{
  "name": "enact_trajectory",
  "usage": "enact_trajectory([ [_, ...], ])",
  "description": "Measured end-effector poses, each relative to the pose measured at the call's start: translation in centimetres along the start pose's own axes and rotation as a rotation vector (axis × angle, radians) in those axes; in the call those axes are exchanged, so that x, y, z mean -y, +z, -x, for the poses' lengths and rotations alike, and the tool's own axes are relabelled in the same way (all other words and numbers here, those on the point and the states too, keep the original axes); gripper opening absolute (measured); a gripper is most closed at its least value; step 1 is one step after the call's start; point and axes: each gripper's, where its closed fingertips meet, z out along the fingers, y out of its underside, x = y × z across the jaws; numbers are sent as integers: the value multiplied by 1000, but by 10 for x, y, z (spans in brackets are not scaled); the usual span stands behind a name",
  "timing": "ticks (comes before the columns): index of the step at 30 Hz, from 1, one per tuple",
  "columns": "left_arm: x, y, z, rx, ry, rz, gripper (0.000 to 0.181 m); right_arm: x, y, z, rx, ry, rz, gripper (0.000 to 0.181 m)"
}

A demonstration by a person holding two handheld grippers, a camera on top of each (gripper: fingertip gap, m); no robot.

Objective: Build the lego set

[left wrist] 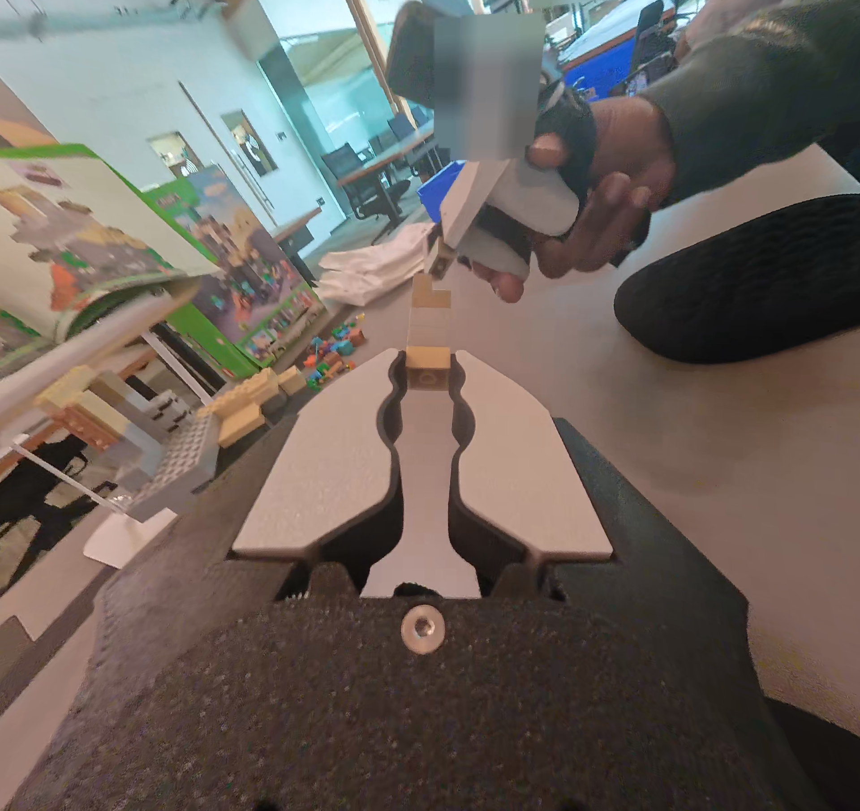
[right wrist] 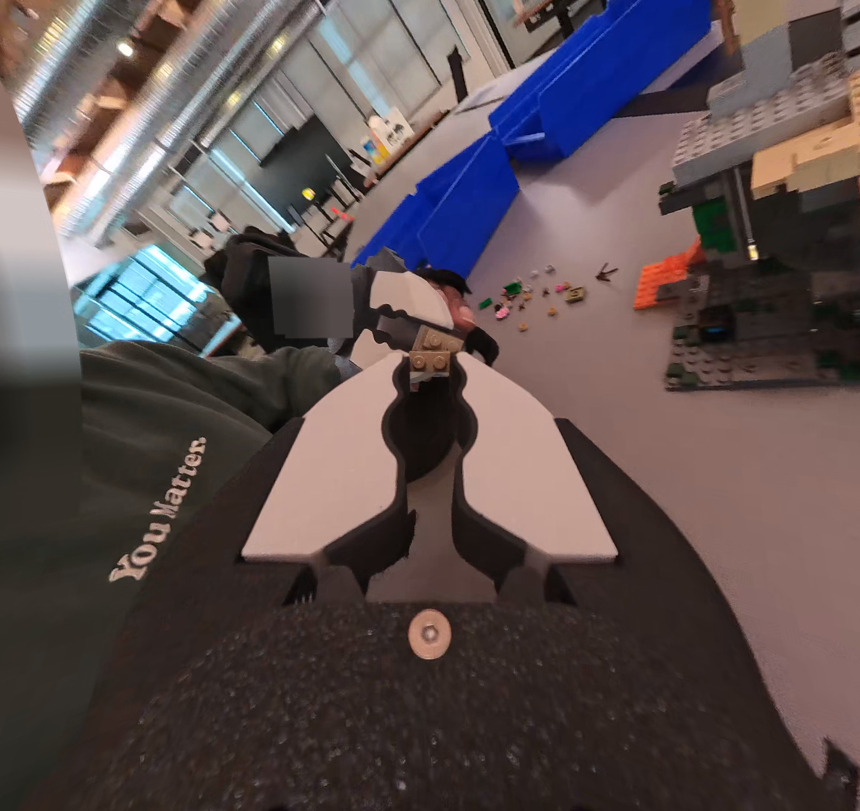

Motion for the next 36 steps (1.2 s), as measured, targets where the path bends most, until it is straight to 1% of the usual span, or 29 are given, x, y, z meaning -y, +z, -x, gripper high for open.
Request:
enact_trajectory([
  [4,1,1,-3,-11,13,-3,17,-6,4,2,61,61,-46,16],
  [7,-3,1,-3,-14,13,6,17,-10,5,-1,86,116,-50,16],
  [15,-7,4,-5,-10,48,36,17,-16,9,-8,96,197,-48,16],
  [22,-7,3,-6,-9,75,48,17,-17,10,-10,110,266,-88,16],
  [30,-11,5,-11,-26,91,67,17,-23,9,-13,111,305,-88,16],
  [36,-12,5,-12,-38,72,67,17,-25,9,-15,109,317,-104,16],
])
